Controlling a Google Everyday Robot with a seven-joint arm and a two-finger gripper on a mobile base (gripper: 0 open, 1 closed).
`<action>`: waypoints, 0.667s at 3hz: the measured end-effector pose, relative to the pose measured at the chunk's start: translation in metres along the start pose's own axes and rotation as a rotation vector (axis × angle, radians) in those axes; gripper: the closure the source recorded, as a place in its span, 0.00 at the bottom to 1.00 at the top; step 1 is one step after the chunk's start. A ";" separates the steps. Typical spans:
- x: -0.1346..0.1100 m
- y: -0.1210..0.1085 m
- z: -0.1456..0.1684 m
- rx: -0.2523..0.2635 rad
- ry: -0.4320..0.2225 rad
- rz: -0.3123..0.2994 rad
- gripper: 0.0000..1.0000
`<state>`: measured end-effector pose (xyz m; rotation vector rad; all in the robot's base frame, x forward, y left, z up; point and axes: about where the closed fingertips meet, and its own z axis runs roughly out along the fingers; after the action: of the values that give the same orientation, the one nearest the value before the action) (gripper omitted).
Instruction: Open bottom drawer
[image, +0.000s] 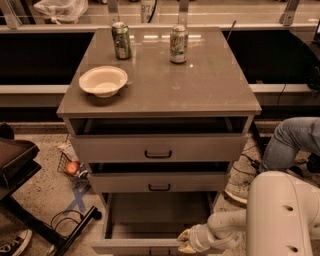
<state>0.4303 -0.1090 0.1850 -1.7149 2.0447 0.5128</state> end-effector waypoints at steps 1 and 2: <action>0.000 0.000 0.000 0.000 0.000 0.000 0.12; 0.000 0.000 0.000 0.000 0.000 0.000 0.00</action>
Offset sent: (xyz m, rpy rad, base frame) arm 0.0000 0.0000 0.0000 0.0001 0.0001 0.0001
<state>0.4302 -0.1088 0.1855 -1.7150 2.0446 0.5133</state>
